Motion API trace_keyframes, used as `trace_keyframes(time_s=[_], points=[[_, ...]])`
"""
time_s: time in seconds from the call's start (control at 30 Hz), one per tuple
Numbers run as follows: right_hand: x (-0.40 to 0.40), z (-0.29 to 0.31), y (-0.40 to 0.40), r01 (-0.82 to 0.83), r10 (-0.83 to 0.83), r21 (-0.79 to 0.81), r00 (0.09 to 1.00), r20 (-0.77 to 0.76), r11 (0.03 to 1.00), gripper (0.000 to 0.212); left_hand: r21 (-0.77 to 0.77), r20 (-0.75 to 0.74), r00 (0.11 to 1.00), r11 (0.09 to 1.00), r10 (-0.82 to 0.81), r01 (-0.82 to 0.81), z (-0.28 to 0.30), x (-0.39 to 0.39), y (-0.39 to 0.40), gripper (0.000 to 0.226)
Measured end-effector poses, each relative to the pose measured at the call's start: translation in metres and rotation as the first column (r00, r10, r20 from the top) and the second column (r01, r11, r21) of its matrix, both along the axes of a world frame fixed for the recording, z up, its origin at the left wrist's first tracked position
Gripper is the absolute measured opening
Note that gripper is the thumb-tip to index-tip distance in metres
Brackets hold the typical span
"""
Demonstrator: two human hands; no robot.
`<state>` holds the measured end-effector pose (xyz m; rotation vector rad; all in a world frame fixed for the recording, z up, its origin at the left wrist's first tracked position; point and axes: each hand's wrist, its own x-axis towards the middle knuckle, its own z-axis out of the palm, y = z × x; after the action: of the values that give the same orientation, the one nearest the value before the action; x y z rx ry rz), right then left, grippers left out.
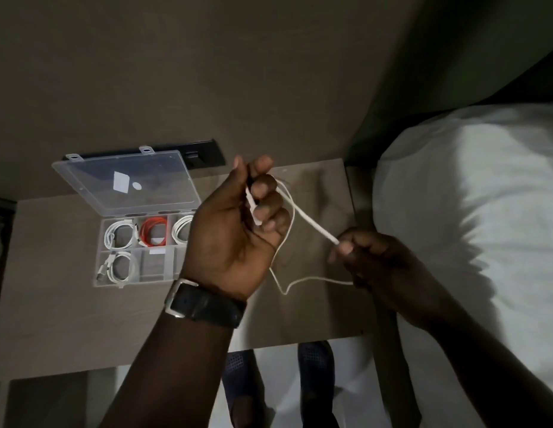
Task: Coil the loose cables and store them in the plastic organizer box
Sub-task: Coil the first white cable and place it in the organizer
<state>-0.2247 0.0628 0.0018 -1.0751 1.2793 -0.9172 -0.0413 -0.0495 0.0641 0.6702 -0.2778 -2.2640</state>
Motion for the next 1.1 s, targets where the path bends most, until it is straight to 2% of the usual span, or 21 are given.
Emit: trace_keyframes(time_s=[0.1,0.17,0.23,0.3,0.37,0.43,0.5,0.57,0.67,0.73,0.83,0.9,0.97,1.03,1.07,1.1], points=[[0.018,0.011,-0.006,-0.196,0.156,-0.149,0.957,-0.245,0.969,0.021,-0.001,0.045,0.994,0.995,0.1,-0.1,-0.014,-0.003,0.002,0.037],[0.024,0.02,-0.011,-0.298,0.209,-0.212,0.909,-0.361,0.931,0.019,-0.059,0.172,0.978,0.992,0.119,-0.11,-0.025,-0.008,0.005,0.036],[0.019,0.029,-0.016,-0.314,0.186,-0.231,0.874,-0.449,0.921,0.018,-0.199,0.379,0.921,0.98,0.094,-0.018,-0.032,-0.011,0.007,0.034],[0.011,0.038,-0.022,-0.271,0.129,-0.234,0.865,-0.485,0.934,0.018,-0.351,0.552,0.831,0.924,0.074,0.15,-0.038,-0.014,0.013,0.037],[0.008,0.047,-0.03,-0.219,0.061,-0.266,0.865,-0.499,0.939,0.014,-0.423,0.632,0.773,0.86,0.054,0.286,-0.041,-0.016,0.019,0.035],[0.008,0.051,-0.042,-0.173,-0.02,-0.337,0.866,-0.499,0.926,0.013,-0.395,0.658,0.753,0.845,-0.014,0.361,-0.04,-0.018,0.021,0.034],[0.006,0.05,-0.054,-0.095,-0.093,-0.394,0.897,-0.431,0.914,0.011,-0.304,0.611,0.783,0.879,-0.115,0.367,-0.039,-0.017,0.022,0.031],[0.005,0.045,-0.065,0.059,-0.189,-0.404,0.938,-0.29,0.913,0.01,-0.205,0.49,0.842,0.91,-0.224,0.361,-0.035,-0.011,0.022,0.028],[0.016,0.032,-0.077,0.174,-0.205,-0.319,0.976,-0.068,0.932,0.007,-0.088,0.123,0.943,0.943,-0.308,0.32,-0.029,-0.002,0.022,0.03],[0.029,0.022,-0.077,0.166,-0.181,-0.263,0.983,-0.034,0.951,0.011,-0.034,-0.005,0.967,0.967,-0.254,0.253,-0.03,-0.001,0.023,0.036],[0.041,0.007,-0.069,0.185,-0.2,-0.175,0.977,-0.074,0.967,0.023,0.037,-0.067,0.987,0.988,-0.148,0.151,-0.031,0.001,0.023,0.043],[0.047,-0.002,-0.059,0.187,-0.194,-0.084,0.978,-0.076,0.979,0.033,0.035,-0.144,0.983,0.992,-0.115,0.121,-0.031,0.004,0.023,0.041],[0.058,-0.008,-0.047,0.153,-0.152,0.046,0.988,-0.013,0.987,0.038,0.029,-0.215,0.974,0.997,-0.064,0.072,-0.03,0.006,0.02,0.035],[0.066,-0.01,-0.032,0.052,-0.056,0.151,0.998,0.024,0.987,0.042,0.063,-0.231,0.972,0.998,0.036,-0.022,-0.029,0.01,0.014,0.036],[0.067,-0.01,-0.025,-0.041,0.041,0.147,0.999,0.002,0.988,0.039,0.07,-0.207,0.975,0.995,0.086,-0.073,-0.03,0.013,0.01,0.037],[0.067,-0.009,-0.019,-0.161,0.169,0.113,0.984,-0.064,0.98,0.032,0.034,-0.117,0.984,0.99,0.138,-0.135,-0.032,0.015,0.005,0.035]])
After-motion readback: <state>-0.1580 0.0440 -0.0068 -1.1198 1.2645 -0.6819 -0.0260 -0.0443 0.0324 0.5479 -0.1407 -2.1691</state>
